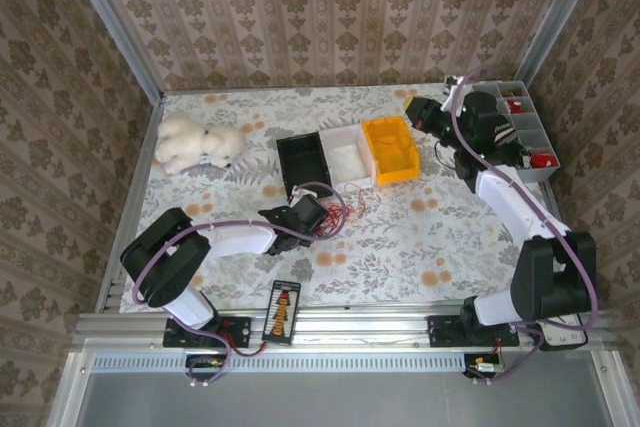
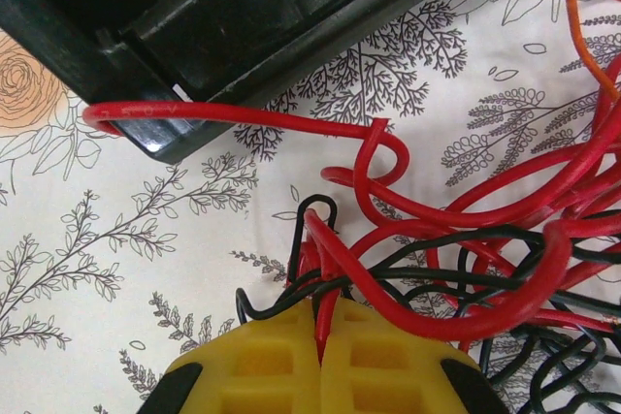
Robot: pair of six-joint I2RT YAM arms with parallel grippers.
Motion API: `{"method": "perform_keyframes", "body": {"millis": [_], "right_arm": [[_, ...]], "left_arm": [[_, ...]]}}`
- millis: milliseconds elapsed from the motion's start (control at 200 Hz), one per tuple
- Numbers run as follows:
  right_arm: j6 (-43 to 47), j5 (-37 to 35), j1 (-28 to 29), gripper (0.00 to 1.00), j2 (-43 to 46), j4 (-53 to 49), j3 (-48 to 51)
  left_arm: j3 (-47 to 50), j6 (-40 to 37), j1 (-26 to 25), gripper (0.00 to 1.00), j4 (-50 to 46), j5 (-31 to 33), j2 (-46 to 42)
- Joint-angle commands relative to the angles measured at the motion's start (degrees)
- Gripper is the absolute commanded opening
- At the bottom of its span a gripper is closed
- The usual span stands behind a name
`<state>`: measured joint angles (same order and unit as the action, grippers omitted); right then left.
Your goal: Untangle the cables
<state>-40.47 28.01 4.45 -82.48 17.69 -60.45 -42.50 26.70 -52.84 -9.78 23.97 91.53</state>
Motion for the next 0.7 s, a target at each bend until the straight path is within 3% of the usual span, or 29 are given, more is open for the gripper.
{"method": "perform_keyframes", "body": {"millis": [0,230,480,695], "right_arm": [[-5.09,8.11,0.56,0.00,-5.65,7.61,-4.55],[-9.15,13.28,2.06,0.00,-16.43,9.79,-10.16],[-0.54,-5.15,2.58,0.00,-18.10,-16.61,-10.94],[2.75,-13.68,2.58,0.00,-15.70,-23.60,-6.81]], "left_arm": [[-1.27,-1.02,0.06,0.00,-0.65,0.00,1.39],[-1.61,-0.53,0.03,0.00,-1.44,0.80,1.81],[-2.23,-0.02,-0.02,0.00,-2.52,1.52,2.25],[-2.76,-0.11,-0.05,0.00,-2.78,1.34,2.92]]}}
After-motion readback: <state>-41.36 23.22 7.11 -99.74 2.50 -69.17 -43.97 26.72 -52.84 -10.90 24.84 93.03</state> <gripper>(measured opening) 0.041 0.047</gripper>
